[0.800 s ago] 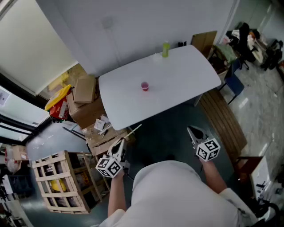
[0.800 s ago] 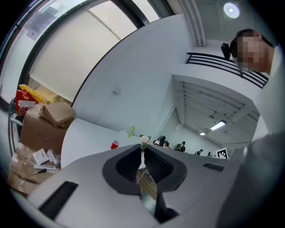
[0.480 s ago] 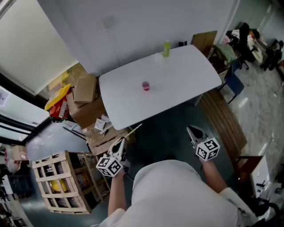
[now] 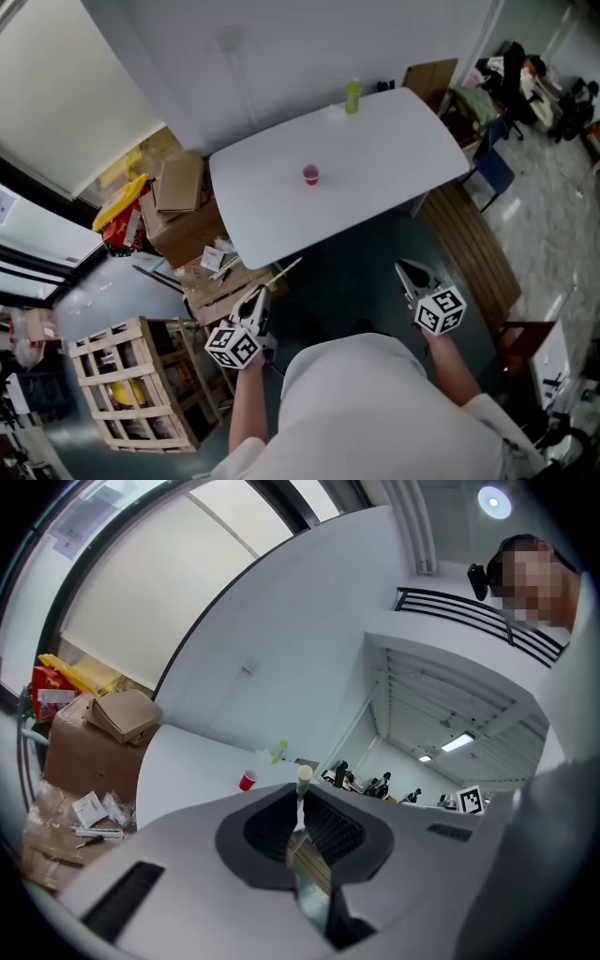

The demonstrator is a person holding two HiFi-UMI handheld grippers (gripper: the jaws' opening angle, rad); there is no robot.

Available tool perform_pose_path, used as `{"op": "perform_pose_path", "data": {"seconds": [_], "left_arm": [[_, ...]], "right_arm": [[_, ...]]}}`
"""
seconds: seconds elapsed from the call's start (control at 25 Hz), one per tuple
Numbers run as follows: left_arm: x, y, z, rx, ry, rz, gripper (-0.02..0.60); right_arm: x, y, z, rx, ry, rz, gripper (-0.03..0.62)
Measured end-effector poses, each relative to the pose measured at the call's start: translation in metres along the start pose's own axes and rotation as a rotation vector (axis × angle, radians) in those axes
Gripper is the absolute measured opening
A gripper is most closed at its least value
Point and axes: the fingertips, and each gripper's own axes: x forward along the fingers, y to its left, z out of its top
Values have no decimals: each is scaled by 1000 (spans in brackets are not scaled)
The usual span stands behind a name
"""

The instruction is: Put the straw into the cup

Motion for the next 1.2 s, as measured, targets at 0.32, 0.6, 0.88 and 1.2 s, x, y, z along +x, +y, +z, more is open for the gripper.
{"op": "perform_pose_path", "data": {"seconds": [0.32, 0.6, 0.88, 1.2], "left_arm": [[-8, 12, -2, 25, 38, -31, 23], [-10, 24, 5, 100, 50, -37, 23], [-9, 34, 9, 126, 53, -16, 23], [3, 45, 14, 131, 52, 30, 23]], "right_arm": [[6, 17, -10, -34, 4, -51, 37], [16, 37, -7, -43, -11, -58, 37], [25, 44, -11, -50, 14, -48, 37], [53, 27, -6, -49, 27, -16, 37]]}}
